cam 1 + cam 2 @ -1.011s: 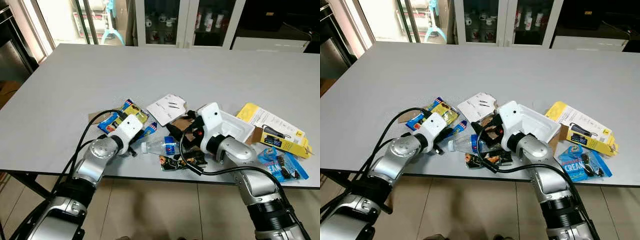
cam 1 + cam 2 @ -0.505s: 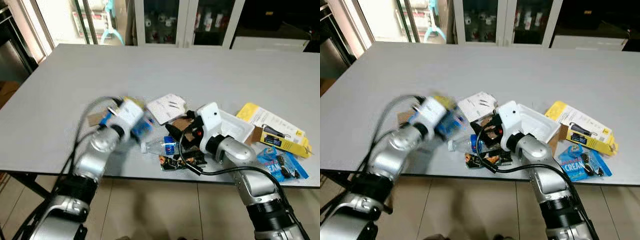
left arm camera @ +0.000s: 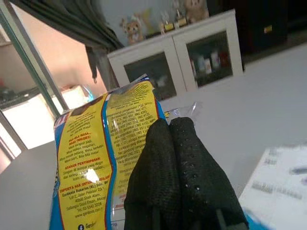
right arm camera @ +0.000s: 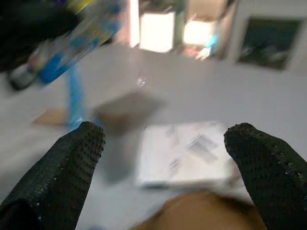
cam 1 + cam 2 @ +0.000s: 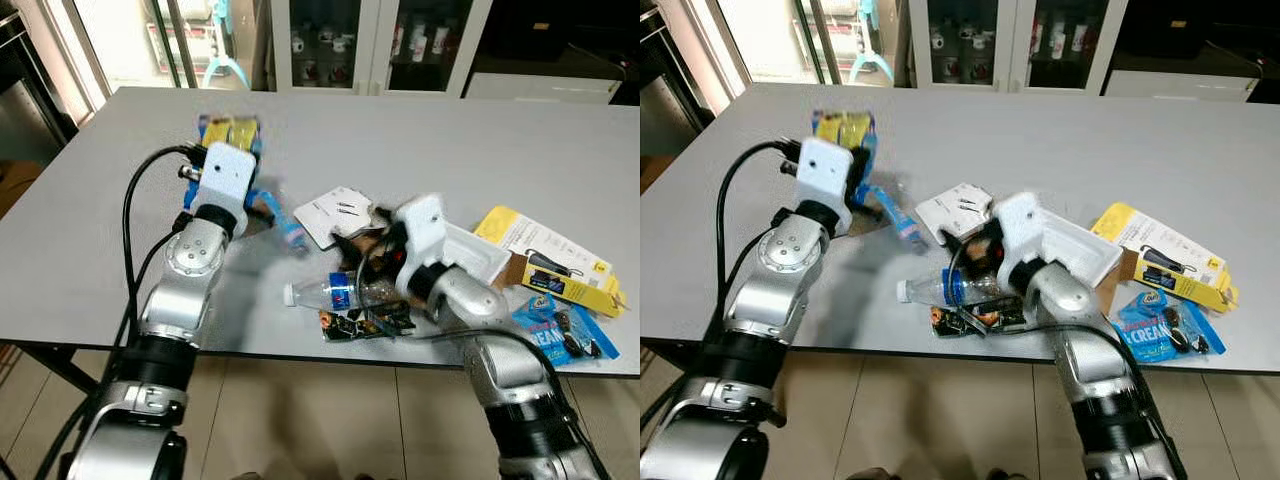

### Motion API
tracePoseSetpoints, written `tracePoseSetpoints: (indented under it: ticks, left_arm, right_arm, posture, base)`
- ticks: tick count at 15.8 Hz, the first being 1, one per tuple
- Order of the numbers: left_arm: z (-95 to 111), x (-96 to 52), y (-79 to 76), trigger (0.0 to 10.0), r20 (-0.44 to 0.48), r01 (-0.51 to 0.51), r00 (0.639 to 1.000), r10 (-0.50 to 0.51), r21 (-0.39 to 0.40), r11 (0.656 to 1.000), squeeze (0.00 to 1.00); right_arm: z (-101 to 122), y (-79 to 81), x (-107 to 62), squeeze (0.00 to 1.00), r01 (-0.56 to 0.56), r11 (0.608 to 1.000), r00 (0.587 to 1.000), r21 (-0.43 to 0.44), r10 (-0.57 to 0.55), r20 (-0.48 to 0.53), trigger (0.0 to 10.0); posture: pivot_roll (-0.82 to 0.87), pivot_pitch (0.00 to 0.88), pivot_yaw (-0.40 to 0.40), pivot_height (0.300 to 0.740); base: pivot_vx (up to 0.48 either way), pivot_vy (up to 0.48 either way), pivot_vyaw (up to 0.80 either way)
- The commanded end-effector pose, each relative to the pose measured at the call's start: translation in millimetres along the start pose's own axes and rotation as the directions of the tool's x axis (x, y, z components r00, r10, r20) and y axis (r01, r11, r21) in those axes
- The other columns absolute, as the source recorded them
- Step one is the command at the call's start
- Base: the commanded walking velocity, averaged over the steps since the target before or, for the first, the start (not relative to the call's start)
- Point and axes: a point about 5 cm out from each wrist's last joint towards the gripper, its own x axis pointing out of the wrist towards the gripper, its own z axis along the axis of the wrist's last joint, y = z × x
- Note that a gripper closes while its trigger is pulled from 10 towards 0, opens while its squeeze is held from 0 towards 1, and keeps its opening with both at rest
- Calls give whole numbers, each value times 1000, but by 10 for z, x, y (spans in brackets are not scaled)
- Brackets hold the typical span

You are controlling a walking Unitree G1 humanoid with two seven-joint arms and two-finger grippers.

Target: Picking trash to rubbish bin

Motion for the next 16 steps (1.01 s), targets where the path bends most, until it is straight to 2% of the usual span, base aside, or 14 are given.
tracePoseSetpoints:
  ticks: [1, 3, 6, 9, 11, 14, 16]
  left_arm:
    - [17, -7, -5, 10000, 19, -26, 999, 27, -30, 999, 0]
    - [-1, -16, -35, 10000, 31, -42, 999, 44, -56, 998, 0]
    - [-1, 7, -59, 10000, 46, -71, 996, 76, -98, 993, 0]
    - [22, 15, -114, 10000, 70, -91, 992, 103, -147, 985, 0]
    - [37, 26, -140, 10000, 85, -88, 991, 101, -148, 985, 0]
    - [101, 62, -75, 10000, 120, -126, 982, 145, -153, 980, 0]
    - [118, 75, -69, 10000, 132, -122, 980, 148, -192, 974, 0]
  right_arm:
    - [96, -121, 23, 0, 119, 993, 990, 8, -119, 70, 10000]
    - [205, -176, 63, 0, 216, 976, 965, 41, -219, 146, 10000]
    - [315, -200, 122, 0, 304, 949, 922, 86, -316, 224, 10000]
    - [362, -160, 180, 0, 326, 936, 898, 136, -351, 266, 10000]
    - [335, -166, 210, 0, 345, 928, 891, 138, -370, 264, 10000]
    - [317, -194, 235, 0, 364, 921, 884, 142, -390, 260, 10000]
    - [330, -212, 256, 0, 368, 917, 878, 153, -397, 269, 10000]
  posture:
    - [-22, 48, 18, 740]
    - [-22, 44, 18, 740]
    - [-16, 42, 13, 740]
    - [-13, 41, 6, 740]
    - [-11, 42, 0, 740]
    - [-11, 35, -9, 740]
    - [-20, 26, -15, 740]
  base:
    - [0, 0, 0]
    - [0, 0, 0]
    - [0, 0, 0]
    - [0, 0, 0]
    - [0, 0, 0]
    - [0, 0, 0]
    - [0, 0, 0]
